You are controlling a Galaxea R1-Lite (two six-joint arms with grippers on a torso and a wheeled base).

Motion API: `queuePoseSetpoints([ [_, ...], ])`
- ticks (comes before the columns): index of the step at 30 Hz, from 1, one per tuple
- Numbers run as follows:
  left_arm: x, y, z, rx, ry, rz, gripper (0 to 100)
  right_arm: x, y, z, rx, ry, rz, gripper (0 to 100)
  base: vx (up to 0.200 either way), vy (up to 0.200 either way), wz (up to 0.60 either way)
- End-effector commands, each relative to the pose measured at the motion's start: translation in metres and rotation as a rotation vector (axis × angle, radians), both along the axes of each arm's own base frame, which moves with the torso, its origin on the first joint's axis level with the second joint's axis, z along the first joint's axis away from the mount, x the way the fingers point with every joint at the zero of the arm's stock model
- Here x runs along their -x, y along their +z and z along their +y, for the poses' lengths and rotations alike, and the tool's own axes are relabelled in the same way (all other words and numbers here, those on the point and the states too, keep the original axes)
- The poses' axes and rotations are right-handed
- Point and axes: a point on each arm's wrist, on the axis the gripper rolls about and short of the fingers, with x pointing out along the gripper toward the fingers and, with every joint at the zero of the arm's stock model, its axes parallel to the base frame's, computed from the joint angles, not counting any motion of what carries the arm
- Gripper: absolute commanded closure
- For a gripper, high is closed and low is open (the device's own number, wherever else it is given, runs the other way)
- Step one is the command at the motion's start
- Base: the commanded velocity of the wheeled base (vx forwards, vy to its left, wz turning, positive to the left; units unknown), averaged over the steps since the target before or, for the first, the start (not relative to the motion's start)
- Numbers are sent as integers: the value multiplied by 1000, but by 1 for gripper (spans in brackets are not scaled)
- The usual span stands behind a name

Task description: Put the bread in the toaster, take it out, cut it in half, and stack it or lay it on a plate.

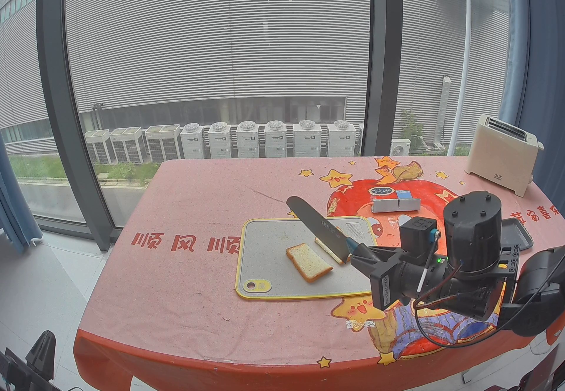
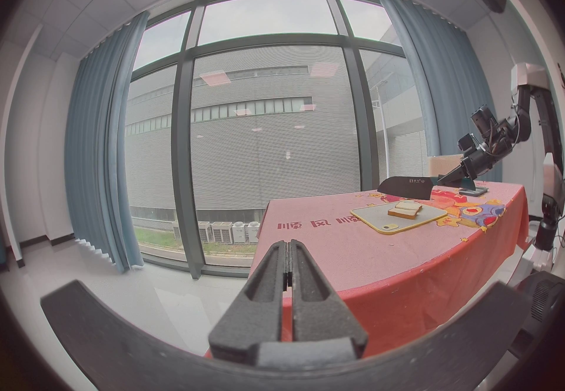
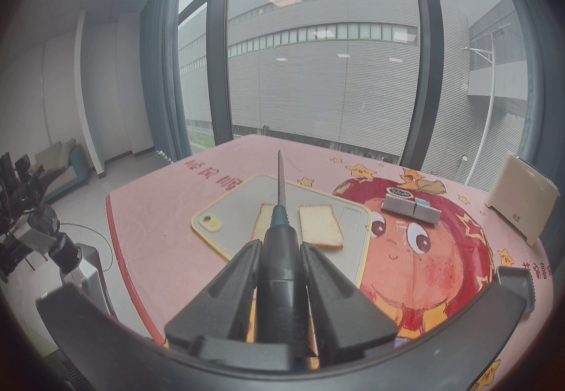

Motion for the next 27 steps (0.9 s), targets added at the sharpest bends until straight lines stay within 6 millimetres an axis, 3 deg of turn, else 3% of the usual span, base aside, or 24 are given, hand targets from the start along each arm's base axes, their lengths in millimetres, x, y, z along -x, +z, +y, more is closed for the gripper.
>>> queuePoseSetpoints([
  [1,0,-5,0,3,-10,-5,100,0,-1,0,-14,-1,-16,100,0,0,0],
  [27,1,-5,1,38,15,-10,100,13,9,4,-42,44,-50,100,0,0,0],
])
